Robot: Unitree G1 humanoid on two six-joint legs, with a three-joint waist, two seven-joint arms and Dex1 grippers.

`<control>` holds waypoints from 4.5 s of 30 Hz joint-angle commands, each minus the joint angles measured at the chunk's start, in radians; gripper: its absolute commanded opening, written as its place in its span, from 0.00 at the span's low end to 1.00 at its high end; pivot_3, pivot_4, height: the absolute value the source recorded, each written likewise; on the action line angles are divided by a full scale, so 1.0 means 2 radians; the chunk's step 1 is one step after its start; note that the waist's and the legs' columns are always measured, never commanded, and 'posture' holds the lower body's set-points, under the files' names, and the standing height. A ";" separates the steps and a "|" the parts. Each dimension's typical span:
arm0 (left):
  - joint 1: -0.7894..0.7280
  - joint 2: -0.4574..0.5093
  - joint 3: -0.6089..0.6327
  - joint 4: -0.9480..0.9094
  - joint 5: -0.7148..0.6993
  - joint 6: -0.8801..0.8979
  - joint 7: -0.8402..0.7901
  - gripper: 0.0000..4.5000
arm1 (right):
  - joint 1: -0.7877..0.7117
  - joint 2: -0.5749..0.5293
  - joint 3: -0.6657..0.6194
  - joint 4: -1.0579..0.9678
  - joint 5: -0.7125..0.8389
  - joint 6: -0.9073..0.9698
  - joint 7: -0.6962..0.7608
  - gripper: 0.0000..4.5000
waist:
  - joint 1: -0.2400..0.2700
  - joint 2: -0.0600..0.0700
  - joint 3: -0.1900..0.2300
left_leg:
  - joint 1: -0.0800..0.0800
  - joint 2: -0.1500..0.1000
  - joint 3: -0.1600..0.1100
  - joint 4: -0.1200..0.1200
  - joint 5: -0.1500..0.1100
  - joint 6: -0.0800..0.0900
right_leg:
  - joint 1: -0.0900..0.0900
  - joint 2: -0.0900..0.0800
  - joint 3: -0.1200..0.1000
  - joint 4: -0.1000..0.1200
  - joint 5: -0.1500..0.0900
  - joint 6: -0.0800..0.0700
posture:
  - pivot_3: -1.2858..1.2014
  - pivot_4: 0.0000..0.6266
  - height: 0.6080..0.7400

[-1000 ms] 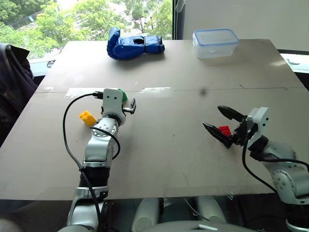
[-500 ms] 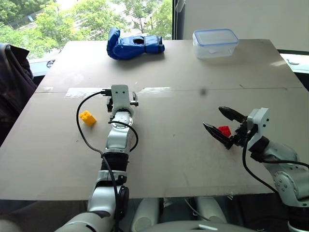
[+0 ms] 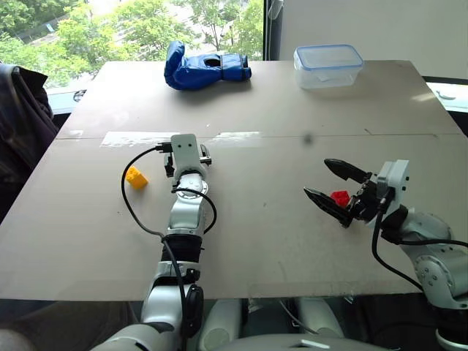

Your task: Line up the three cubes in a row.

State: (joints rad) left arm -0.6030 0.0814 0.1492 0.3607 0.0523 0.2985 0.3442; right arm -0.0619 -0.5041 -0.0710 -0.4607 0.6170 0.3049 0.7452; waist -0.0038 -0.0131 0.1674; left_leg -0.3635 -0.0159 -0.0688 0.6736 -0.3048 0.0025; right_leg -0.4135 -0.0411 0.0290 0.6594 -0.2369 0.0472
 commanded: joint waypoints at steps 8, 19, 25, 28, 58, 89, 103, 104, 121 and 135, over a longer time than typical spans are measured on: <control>-0.068 0.014 0.047 0.135 -0.015 -0.072 0.041 1.00 | -0.002 0.002 0.000 -0.005 -0.002 -0.010 0.009 0.97 | -0.002 0.000 0.000 | 0.000 0.000 0.000 0.000 0.000 0.000 | 0.000 0.000 0.000 0.000 0.000 0.000 | 0.52 0.24 1.00; -0.084 0.027 0.051 0.193 -0.025 -0.117 0.031 0.28 | 0.002 0.006 -0.001 -0.003 -0.010 -0.015 0.009 1.00 | -0.002 0.000 0.000 | 0.000 0.000 0.000 0.000 0.000 0.000 | 0.000 0.000 0.000 0.000 0.000 0.000 | 0.52 0.24 1.00; -0.046 0.042 0.035 0.141 -0.039 -0.106 -0.049 0.28 | 0.006 0.004 -0.004 -0.004 -0.009 -0.017 0.012 1.00 | -0.004 0.000 0.000 | 0.000 0.000 0.000 0.000 0.000 0.000 | 0.000 0.000 0.000 0.001 0.000 0.000 | 0.52 0.24 1.00; -0.012 0.050 0.018 0.081 -0.061 -0.102 -0.135 0.28 | 0.013 0.000 -0.010 -0.006 -0.005 -0.019 0.017 1.00 | -0.004 0.000 0.000 | 0.000 0.000 0.000 0.000 0.000 -0.001 | 0.000 0.000 0.000 0.001 0.000 0.000 | 0.52 0.24 1.00; -0.032 0.100 -0.270 0.125 -0.056 -0.238 -0.774 0.28 | 0.131 -0.056 -0.118 0.072 0.006 -0.117 0.147 1.00 | -0.002 0.001 0.000 | 0.001 0.000 0.002 0.004 -0.001 0.002 | 0.003 0.001 0.000 0.001 0.000 0.000 | 0.52 0.24 1.00; 0.055 0.143 -0.221 -0.013 -0.086 -0.201 -0.776 0.99 | 0.110 -0.057 -0.106 0.045 0.026 -0.099 0.138 1.00 | -0.007 0.002 -0.002 | 0.002 0.001 -0.002 0.005 -0.002 0.004 | 0.005 0.003 -0.001 0.001 0.000 0.001 | 0.52 0.24 1.00; 0.255 0.118 0.082 -0.358 -0.086 0.013 -0.349 0.99 | -0.025 -0.041 -0.019 0.039 0.038 -0.038 0.135 1.00 | 0.000 0.002 0.000 | 0.001 0.001 -0.004 0.005 -0.002 0.003 | 0.004 0.000 -0.002 0.000 0.000 0.001 | 0.52 0.24 1.00; 0.267 0.104 0.098 -0.376 -0.074 0.022 -0.317 0.99 | -0.031 -0.038 -0.015 0.045 0.033 -0.039 0.135 1.00 | 0.000 0.002 0.000 | 0.001 0.002 -0.004 0.005 -0.002 0.003 | 0.004 0.000 -0.002 0.000 0.000 0.001 | 0.52 0.24 1.00; 0.256 0.011 0.090 -0.363 0.057 0.179 -0.084 0.99 | -0.075 -0.028 0.011 0.085 0.027 -0.039 0.173 1.00 | 0.008 0.002 0.000 | 0.000 0.000 -0.005 0.005 -0.002 0.003 | 0.004 -0.001 -0.005 0.000 0.000 0.001 | 0.52 0.24 1.00; 0.172 0.017 0.099 -0.229 0.041 0.119 -0.042 0.99 | -0.065 -0.028 0.008 0.061 0.016 -0.024 0.134 1.00 | 0.008 0.001 0.000 | 0.000 0.000 -0.005 0.004 -0.001 0.001 | 0.004 -0.003 -0.005 -0.001 0.000 0.001 | 0.52 0.24 1.00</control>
State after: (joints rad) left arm -0.2577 0.1165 0.3443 -0.1043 0.1381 0.5513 0.2439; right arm -0.1949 -0.5582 -0.0385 -0.2990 0.6412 0.2588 1.0170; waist 0.0132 -0.0101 0.1668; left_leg -0.3642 -0.0165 -0.0787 0.6823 -0.3059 0.0042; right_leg -0.4054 -0.0466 0.0195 0.6571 -0.2361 0.0488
